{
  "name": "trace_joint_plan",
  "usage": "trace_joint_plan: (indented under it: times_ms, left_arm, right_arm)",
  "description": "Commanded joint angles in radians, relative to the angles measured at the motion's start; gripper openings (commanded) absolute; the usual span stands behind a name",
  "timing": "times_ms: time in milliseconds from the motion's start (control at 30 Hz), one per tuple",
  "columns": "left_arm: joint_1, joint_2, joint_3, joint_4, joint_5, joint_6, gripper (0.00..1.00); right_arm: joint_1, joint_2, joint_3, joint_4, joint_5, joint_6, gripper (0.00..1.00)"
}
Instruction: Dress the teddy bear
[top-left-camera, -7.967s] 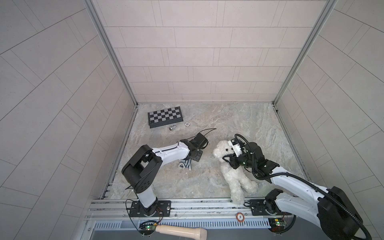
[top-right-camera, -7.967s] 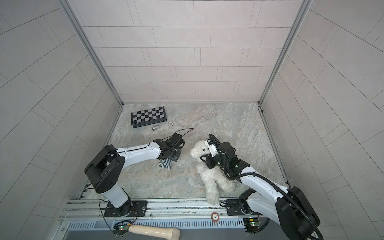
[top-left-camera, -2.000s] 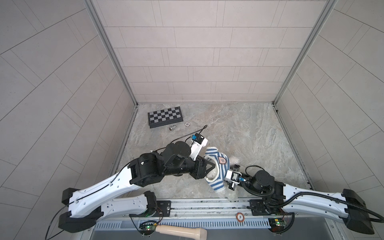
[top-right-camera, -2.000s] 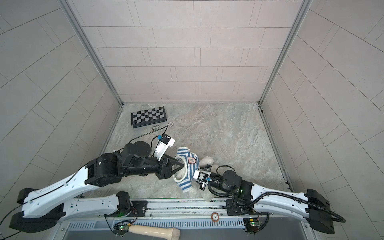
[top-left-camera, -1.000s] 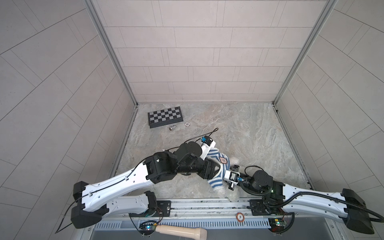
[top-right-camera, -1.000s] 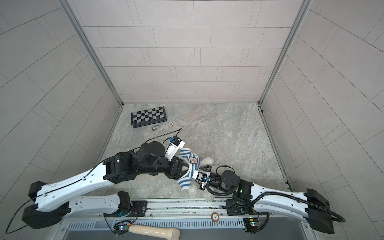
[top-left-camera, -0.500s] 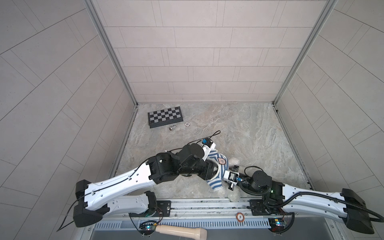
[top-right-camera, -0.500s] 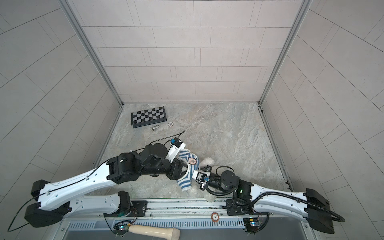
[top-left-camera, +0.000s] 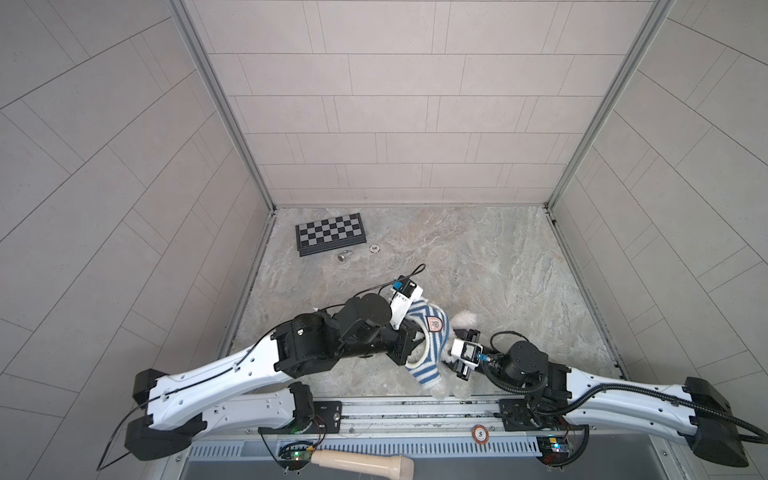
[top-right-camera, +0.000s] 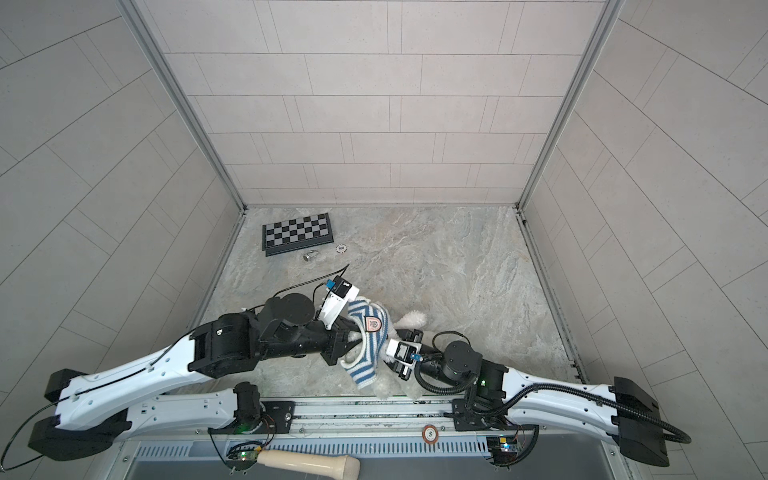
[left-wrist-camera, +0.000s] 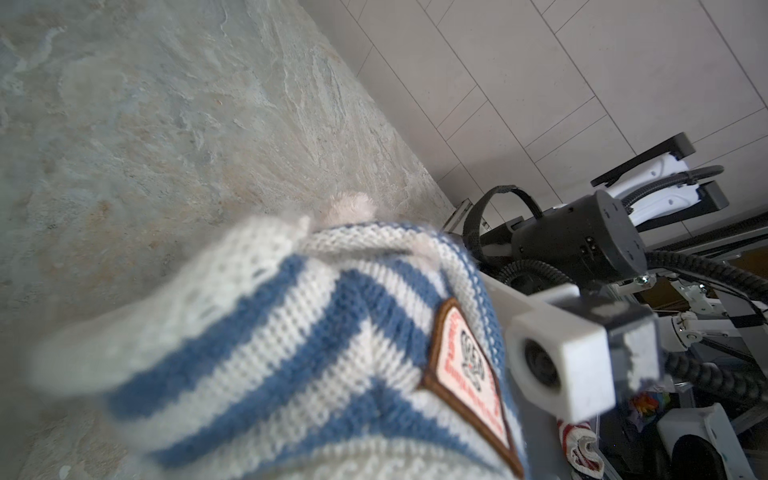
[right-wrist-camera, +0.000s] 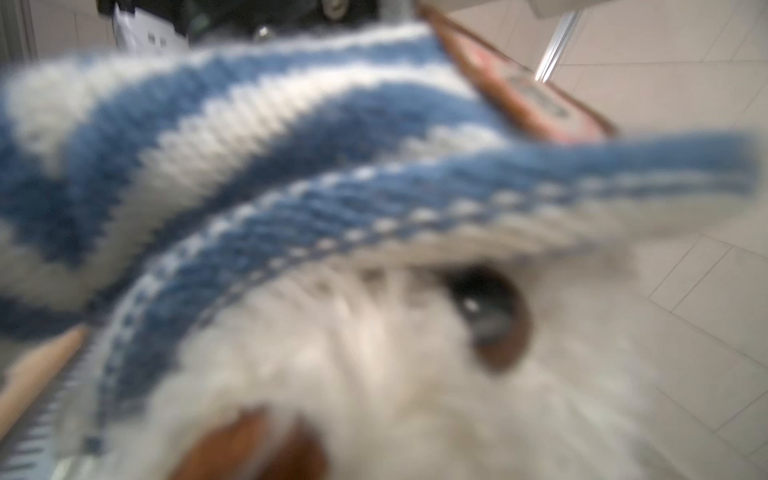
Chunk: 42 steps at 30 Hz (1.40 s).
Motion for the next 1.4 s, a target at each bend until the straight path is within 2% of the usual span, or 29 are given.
trace_joint_plan:
  times_ms: [0, 100, 167, 267, 333, 400, 467, 567, 633, 733, 900, 1167, 1367]
  left_arm:
    - [0.008, -0.094, 0.012, -0.031, -0.139, 0.084, 0.00]
    - [0.010, -0.131, 0.008, -0.053, -0.227, 0.176, 0.00]
    - [0.010, -0.149, -0.002, -0.044, -0.288, 0.257, 0.00]
    - [0.008, -0.157, -0.028, -0.029, -0.400, 0.371, 0.00]
    - [0.009, -0.159, -0.063, 0.012, -0.443, 0.439, 0.00]
    - [0.009, -0.153, -0.084, 0.058, -0.461, 0.495, 0.00]
    - [0.006, -0.132, -0.092, 0.082, -0.467, 0.558, 0.00]
    - [0.004, -0.110, -0.122, 0.123, -0.497, 0.610, 0.00]
    - [0.003, -0.100, -0.140, 0.152, -0.497, 0.628, 0.00]
    - [0.002, -0.079, -0.154, 0.164, -0.501, 0.642, 0.00]
    - [-0.005, -0.051, -0.161, 0.167, -0.488, 0.652, 0.00]
    - [-0.005, -0.037, -0.163, 0.164, -0.445, 0.652, 0.00]
    - [-0.008, -0.025, -0.159, 0.162, -0.416, 0.654, 0.00]
  right_arm:
    - [-0.002, -0.069, 0.025, -0.131, -0.014, 0.072, 0.63]
    - [-0.002, -0.136, 0.037, -0.229, -0.005, 0.174, 0.65]
    - [-0.003, -0.182, 0.069, -0.304, 0.048, 0.268, 0.66]
    - [-0.022, -0.205, 0.205, -0.487, 0.145, 0.423, 0.67]
    - [-0.060, -0.167, 0.319, -0.596, 0.144, 0.493, 0.65]
    - [-0.132, -0.089, 0.453, -0.676, 0.054, 0.560, 0.59]
    - [-0.220, -0.010, 0.536, -0.687, -0.089, 0.637, 0.52]
    - [-0.359, 0.102, 0.582, -0.590, -0.336, 0.758, 0.42]
    - [-0.410, 0.158, 0.582, -0.510, -0.437, 0.822, 0.41]
    - [-0.418, 0.219, 0.588, -0.478, -0.494, 0.840, 0.40]
    - [-0.419, 0.266, 0.571, -0.454, -0.522, 0.844, 0.36]
    - [-0.418, 0.260, 0.547, -0.398, -0.526, 0.845, 0.32]
    - [-0.419, 0.294, 0.548, -0.406, -0.516, 0.823, 0.22]
